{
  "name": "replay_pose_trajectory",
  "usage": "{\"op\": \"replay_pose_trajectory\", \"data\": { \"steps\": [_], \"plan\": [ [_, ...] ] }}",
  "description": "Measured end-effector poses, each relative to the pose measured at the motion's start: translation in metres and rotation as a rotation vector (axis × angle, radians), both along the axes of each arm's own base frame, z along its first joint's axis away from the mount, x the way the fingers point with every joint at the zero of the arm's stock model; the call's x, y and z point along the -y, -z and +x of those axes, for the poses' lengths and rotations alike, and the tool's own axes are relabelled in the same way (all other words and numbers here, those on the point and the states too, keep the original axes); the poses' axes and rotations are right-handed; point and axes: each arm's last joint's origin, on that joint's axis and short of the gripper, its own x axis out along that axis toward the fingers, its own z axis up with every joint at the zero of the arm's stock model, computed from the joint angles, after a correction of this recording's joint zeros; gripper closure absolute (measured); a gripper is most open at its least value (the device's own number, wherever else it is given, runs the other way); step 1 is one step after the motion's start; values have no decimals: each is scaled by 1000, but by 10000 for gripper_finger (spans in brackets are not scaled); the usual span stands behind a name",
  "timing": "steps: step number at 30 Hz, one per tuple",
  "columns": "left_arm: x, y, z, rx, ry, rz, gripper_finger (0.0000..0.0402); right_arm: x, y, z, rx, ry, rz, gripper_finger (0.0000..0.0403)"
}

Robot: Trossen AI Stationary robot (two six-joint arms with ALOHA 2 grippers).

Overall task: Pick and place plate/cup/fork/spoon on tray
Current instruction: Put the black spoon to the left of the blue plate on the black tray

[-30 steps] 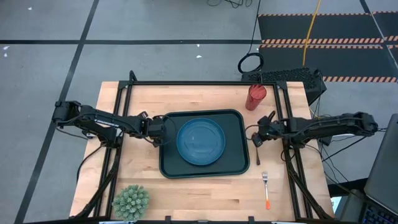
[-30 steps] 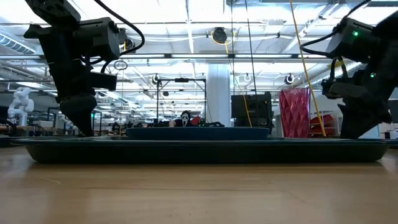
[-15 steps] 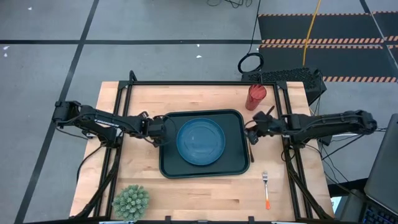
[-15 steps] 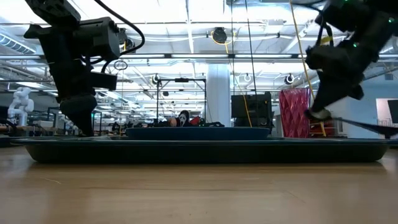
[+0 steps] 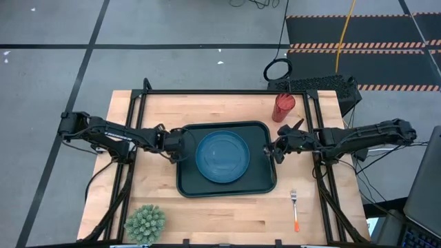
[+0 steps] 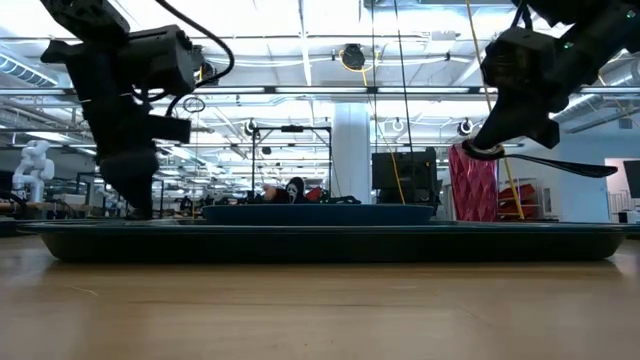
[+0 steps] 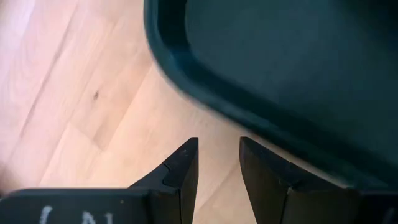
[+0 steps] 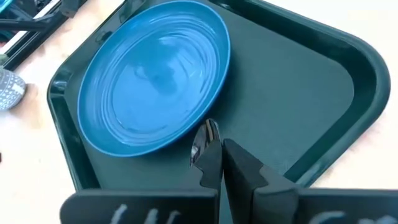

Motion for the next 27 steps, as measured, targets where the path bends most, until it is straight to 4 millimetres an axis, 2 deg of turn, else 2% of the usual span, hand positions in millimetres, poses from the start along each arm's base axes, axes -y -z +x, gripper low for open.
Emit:
{"op": "replay_pose_trajectory", "data": {
  "steps": [7, 19, 27],
  "plan": [
    [1, 2, -1, -20, 8, -26, 282, 0, 0, 0, -2, 4, -27, 403],
    [6, 27, 14, -116, 138, -1, 282, -10, -9, 6, 108, -57, -22, 403],
    [5, 26, 16, -91, 148, 34, 282, -15, -10, 10, 145, -76, -16, 403]
  ]
}}
